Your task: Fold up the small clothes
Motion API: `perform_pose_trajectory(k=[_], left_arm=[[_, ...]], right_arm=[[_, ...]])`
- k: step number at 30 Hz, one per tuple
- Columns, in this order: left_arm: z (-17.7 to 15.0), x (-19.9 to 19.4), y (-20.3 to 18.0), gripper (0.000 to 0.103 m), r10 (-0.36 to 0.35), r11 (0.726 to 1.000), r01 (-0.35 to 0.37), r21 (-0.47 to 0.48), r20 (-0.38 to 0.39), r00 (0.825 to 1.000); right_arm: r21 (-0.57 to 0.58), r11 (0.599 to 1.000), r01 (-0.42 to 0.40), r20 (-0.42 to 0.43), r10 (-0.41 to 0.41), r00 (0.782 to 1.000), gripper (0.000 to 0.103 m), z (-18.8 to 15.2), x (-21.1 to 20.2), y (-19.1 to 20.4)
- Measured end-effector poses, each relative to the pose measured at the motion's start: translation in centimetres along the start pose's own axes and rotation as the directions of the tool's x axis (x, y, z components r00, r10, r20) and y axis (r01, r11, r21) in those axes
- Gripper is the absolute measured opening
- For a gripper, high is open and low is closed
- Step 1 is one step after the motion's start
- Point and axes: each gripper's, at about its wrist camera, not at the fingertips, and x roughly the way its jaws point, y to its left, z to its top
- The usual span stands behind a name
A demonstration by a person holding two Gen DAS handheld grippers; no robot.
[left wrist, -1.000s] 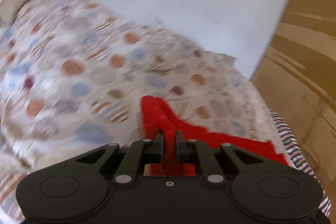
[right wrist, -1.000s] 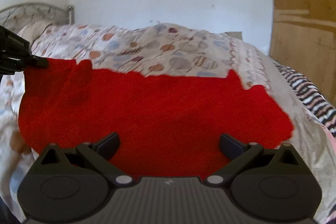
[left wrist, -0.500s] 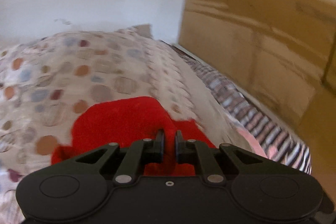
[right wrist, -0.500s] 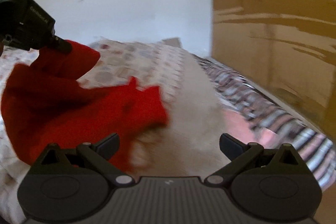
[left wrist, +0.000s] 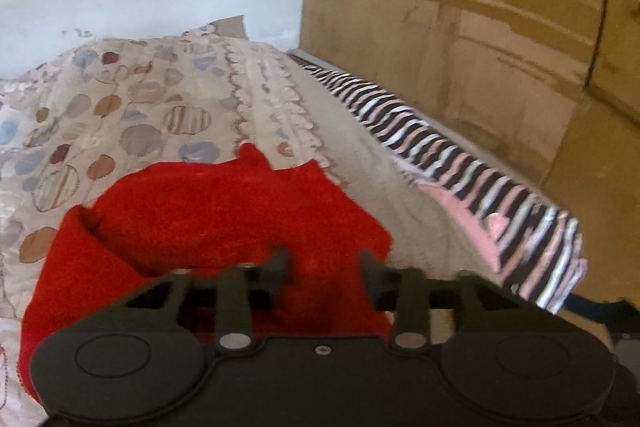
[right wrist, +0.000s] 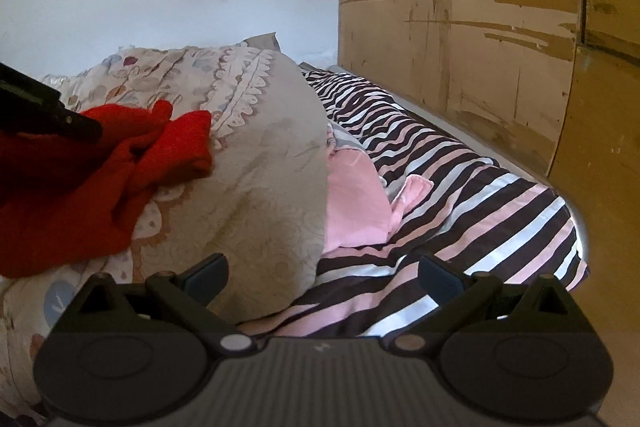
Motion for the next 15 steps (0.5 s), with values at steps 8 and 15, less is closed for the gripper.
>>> perform_pose_trajectory(k=[8,15], left_arm=[[-1.6,-5.9,-0.5,0.092,-0.072,0.996,0.069,0.051,0.057,0.996],[-4.0,-10.8,2.5,0.102,0.134,0.991,-0.135,-0.001,0.151,0.979]], right_arm=[[-0.014,1.0,-0.018,-0.011,0.018,1.0,0.103,0.4,0.3,1.2],[-0.023,0.998,-0.06,-0.01,0.06,0.998,0.103,0.9,0.5,2.3]])
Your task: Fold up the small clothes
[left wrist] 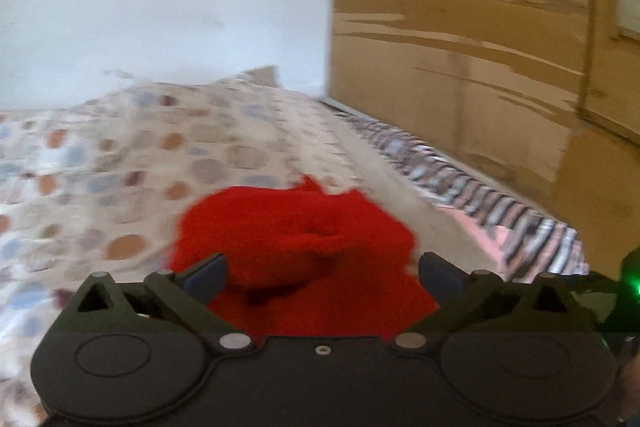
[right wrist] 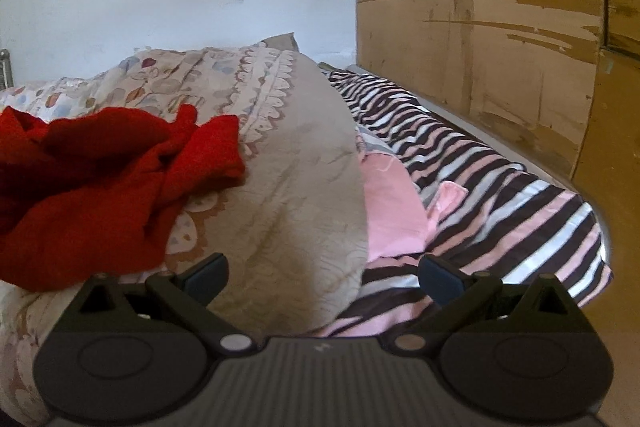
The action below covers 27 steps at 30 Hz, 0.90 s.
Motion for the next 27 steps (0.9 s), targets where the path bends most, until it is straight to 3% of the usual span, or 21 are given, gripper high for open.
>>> perform_pose_trajectory(k=[3,7,12,16,21,24,26,27], left_arm=[[-0.8,-0.7,1.9,0.102,0.091,0.995,-0.09,-0.033,0.012,0.996],[-1.3,0.5,4.3,0.102,0.195,0.981,-0.195,-0.019,-0.041,0.98],[-0.9,2.1,6.2,0.102,0.193,0.981,-0.191,0.044,-0.05,0.98],[-0.5,3.3,6.6,0.099,0.125,0.989,-0.123,0.083,-0.02,0.992],[-0.3,4.7,6.7,0.084,0.04,0.994,-0.037,0.105,-0.029,0.999],[-0.4,5.3,7.0,0.072,-0.01,0.997,0.014,0.082,-0.055,0.998],[-0.5,5.4,7.1,0.068,-0.019,0.998,0.022,0.065,-0.057,0.998],[-0.6,5.5,7.0,0.067,-0.014,0.998,0.017,0.062,-0.055,0.998]], right_arm=[[-0.004,1.0,-0.022,0.003,0.022,1.0,0.103,0.7,0.2,0.7],[0.001,0.996,-0.087,0.014,0.087,0.996,0.103,1.9,0.2,1.7],[-0.067,0.981,-0.181,0.032,0.183,0.983,0.103,4.4,0.4,3.5],[-0.019,0.934,-0.356,0.016,0.357,0.934,0.103,7.7,1.8,4.0],[0.146,0.825,-0.546,-0.031,0.555,0.831,0.103,11.7,5.6,4.4],[0.195,0.774,-0.603,-0.078,0.625,0.777,0.093,13.2,8.2,5.8],[0.197,0.783,-0.59,-0.11,0.615,0.781,0.08,13.4,9.7,7.0],[0.192,0.795,-0.575,-0.121,0.6,0.791,0.067,13.5,10.4,7.5]])
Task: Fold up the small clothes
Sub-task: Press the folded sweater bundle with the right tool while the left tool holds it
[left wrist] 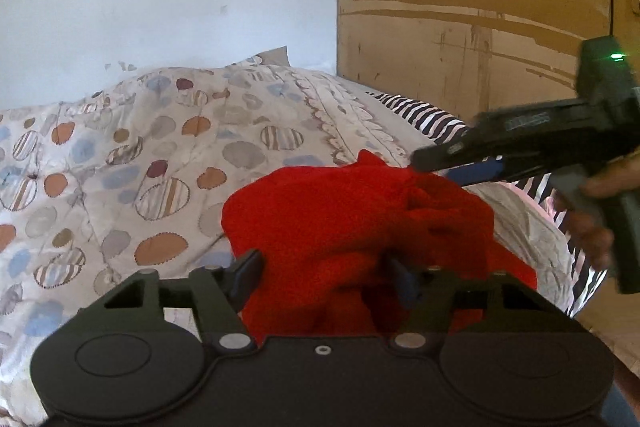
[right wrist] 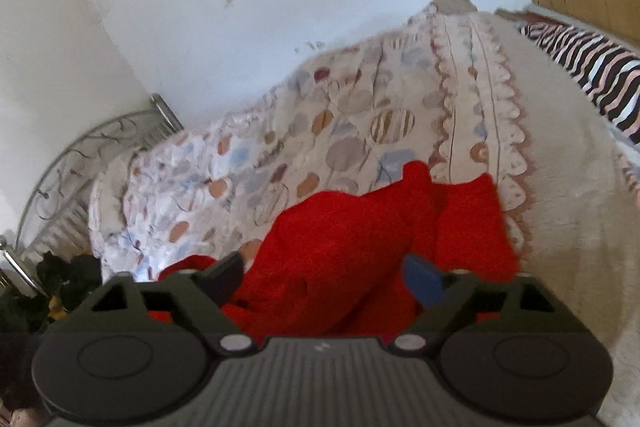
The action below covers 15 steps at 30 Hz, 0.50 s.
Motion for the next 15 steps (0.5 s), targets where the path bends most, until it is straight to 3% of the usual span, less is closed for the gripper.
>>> perform_pose_trajectory(k=[1,5,7,8,12,15], left_arm=[[0.0,0.0,-0.1,0.067,0.004,1.0,-0.004,-0.002,0.001,1.0],[-0.2,0.0,-0.9,0.055,0.027,0.999,-0.027,0.029,0.004,1.0],[-0.2,0.0,-1.3,0.046,0.044,0.998,-0.045,0.046,0.009,0.999],[-0.2,0.0,-1.5,0.041,0.05,0.998,-0.05,0.047,0.013,0.999],[0.3,-0.4,-2.3,0.029,0.053,0.997,-0.054,0.047,0.029,0.998],[0.9,-0.8,-3.8,0.027,0.026,0.997,-0.029,0.065,0.046,0.999]], right_arm=[[-0.006,1.0,0.022,-0.013,-0.023,1.0,0.053,0.2,0.9,0.0],[0.031,0.999,0.043,-0.042,-0.041,0.998,0.044,-0.2,3.2,-0.7],[0.044,0.998,0.044,-0.042,-0.042,0.998,0.025,-0.1,3.8,-1.0],[0.038,0.998,0.051,-0.039,-0.05,0.998,0.021,0.0,3.9,-1.0],[-0.076,0.994,0.078,0.028,-0.076,0.997,0.015,0.5,3.2,0.3],[-0.139,0.986,0.088,0.144,-0.068,0.987,0.014,0.9,0.5,1.3]])
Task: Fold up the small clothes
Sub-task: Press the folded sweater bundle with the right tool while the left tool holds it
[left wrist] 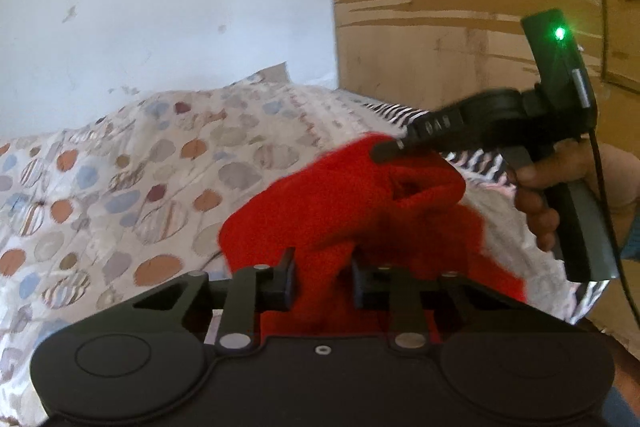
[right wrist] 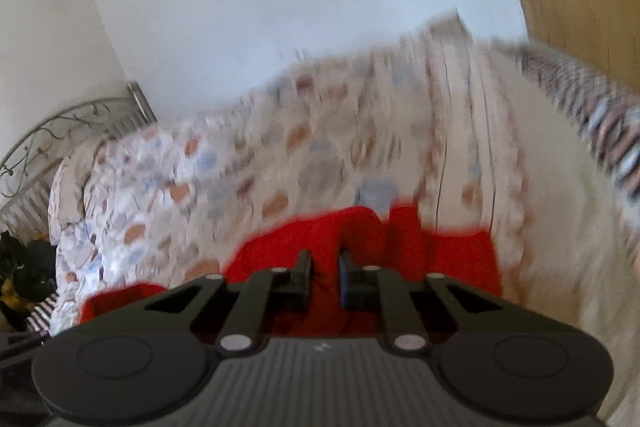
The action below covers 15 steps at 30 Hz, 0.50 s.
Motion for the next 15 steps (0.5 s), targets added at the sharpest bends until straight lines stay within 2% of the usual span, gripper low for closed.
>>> perform_pose_trajectory(k=[2,4,11,15], left_arm=[[0.5,-0.2,-1.5,0.027,-0.024,0.999,0.023,0.031,0.015,1.0],[0.8,-0.1,-3.2,0.027,-0.046,0.997,0.044,0.068,0.021,0.999],[-0.1,1.0,-7.4,0.027,-0.09,0.977,0.091,0.193,-0.015,0.996],[-1.5,1.2,-8.2,0.027,-0.094,0.96,0.099,0.262,-0.033,0.995]], right_arm=[[-0.02,1.0,0.02,0.063,-0.018,0.998,0.014,0.4,-1.9,-0.1],[-0.02,0.999,0.042,0.088,-0.04,0.995,0.014,0.4,-3.3,-0.8],[0.094,0.988,0.122,0.032,-0.125,0.992,0.014,-2.2,-4.9,-6.0],[0.144,0.981,0.131,-0.016,-0.13,0.991,0.014,-4.5,-4.4,-7.8]])
